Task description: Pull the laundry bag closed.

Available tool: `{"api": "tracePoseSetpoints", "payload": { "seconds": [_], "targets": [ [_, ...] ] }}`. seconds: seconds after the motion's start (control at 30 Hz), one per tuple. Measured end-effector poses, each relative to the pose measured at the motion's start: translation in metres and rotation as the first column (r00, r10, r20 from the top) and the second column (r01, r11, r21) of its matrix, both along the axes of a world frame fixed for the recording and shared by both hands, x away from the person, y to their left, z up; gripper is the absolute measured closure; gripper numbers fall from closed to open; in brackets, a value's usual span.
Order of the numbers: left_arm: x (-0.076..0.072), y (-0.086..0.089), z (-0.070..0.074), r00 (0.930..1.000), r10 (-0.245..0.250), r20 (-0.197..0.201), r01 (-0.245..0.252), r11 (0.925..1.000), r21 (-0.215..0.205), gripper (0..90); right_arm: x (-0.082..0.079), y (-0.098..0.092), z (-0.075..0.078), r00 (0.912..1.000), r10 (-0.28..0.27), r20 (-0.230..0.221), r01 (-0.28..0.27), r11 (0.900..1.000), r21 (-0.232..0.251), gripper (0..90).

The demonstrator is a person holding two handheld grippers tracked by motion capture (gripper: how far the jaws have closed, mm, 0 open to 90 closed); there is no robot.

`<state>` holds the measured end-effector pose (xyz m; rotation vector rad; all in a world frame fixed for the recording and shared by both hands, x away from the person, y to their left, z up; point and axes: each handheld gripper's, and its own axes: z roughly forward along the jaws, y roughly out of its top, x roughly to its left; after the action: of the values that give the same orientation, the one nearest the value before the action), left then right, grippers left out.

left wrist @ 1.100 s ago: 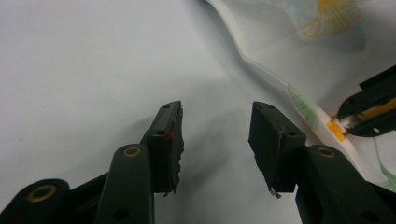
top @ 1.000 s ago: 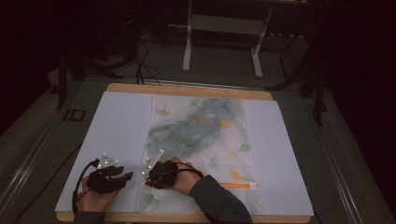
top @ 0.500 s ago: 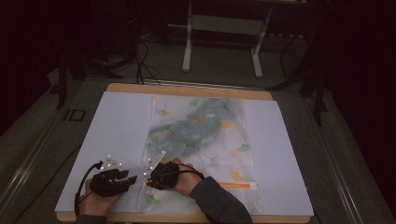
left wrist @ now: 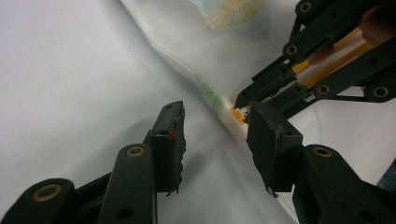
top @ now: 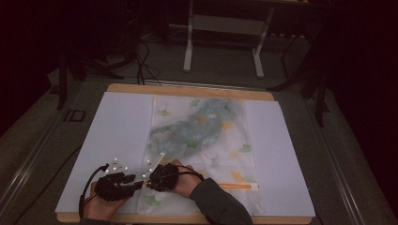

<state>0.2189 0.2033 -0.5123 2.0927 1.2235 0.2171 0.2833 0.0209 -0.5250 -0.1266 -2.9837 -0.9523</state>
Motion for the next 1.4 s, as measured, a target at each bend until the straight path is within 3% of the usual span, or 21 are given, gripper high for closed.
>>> {"api": "tracePoseSetpoints", "payload": {
  "seconds": [0.67,0.9,1.2,1.4],
  "targets": [
    [0.001,-0.011,-0.011,0.9949,-0.063,-0.079,0.062,0.9980,-0.011,59.4,0.000,-0.003,0.009,0.9991,0.002,0.043,-0.003,1.000,0.007,84.0],
    [0.005,-0.012,-0.015,0.9918,-0.080,-0.100,0.075,0.9961,-0.045,61.4,-0.002,-0.003,0.016,0.9982,0.011,0.058,-0.011,1.000,0.009,84.0],
    [0.010,-0.012,-0.019,0.9878,-0.103,-0.117,0.095,0.9928,-0.073,71.5,-0.003,-0.005,0.021,0.9974,0.017,0.069,-0.018,1.000,0.013,84.0],
    [0.013,-0.014,-0.021,0.9850,-0.132,-0.111,0.123,0.9888,-0.084,83.4,-0.003,-0.005,0.018,0.9974,0.019,0.069,-0.020,1.000,0.013,84.0]
  ]
}}
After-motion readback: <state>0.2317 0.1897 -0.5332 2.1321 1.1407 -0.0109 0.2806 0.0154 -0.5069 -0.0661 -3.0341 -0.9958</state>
